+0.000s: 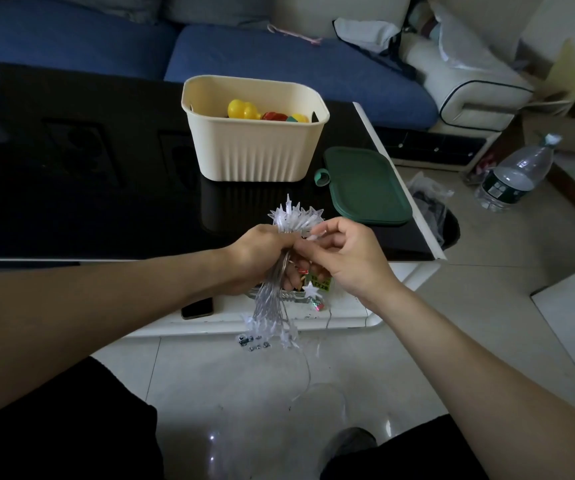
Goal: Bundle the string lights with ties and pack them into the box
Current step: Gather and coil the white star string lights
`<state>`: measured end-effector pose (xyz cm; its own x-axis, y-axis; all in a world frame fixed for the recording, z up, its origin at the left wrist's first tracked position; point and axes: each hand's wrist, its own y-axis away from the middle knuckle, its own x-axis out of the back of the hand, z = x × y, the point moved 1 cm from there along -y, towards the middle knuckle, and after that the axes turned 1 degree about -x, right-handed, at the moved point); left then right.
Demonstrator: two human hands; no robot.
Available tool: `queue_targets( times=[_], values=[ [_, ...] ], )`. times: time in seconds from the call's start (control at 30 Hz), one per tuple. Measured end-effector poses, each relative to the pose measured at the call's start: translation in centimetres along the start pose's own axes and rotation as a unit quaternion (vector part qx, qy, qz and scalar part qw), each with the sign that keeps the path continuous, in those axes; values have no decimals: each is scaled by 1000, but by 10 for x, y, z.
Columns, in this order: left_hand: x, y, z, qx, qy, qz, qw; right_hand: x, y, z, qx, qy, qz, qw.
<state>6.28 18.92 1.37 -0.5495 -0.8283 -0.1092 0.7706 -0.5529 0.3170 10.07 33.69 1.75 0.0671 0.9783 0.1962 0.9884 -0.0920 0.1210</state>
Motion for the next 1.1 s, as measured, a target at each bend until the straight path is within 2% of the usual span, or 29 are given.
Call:
queue_targets(
  times=[0.17, 0.37, 0.5, 0.67, 0.8, 0.97, 1.1],
  values=[
    [2, -2, 0, 5, 6, 8, 1000, 2, -3, 0, 22, 25, 4, 999],
    [2, -5, 0, 52, 21, -25, 998, 0, -5, 3, 75, 65, 110, 989],
    [3, -3, 1, 46, 26, -35, 998, -3, -5, 2, 108, 58, 150, 981],
    [7, -1, 1, 37, 15, -38, 999, -6, -2, 1, 152, 82, 128, 977],
    [7, 1, 0, -5, -2, -39, 999, -14, 0, -1, 149, 122, 100, 976],
    [7, -3, 1, -29, 28, 53, 998, -20, 4, -6, 129, 167, 5, 977],
    [15, -7, 7, -67, 67, 144, 985, -20, 5, -6, 109, 161, 28, 980]
  ],
)
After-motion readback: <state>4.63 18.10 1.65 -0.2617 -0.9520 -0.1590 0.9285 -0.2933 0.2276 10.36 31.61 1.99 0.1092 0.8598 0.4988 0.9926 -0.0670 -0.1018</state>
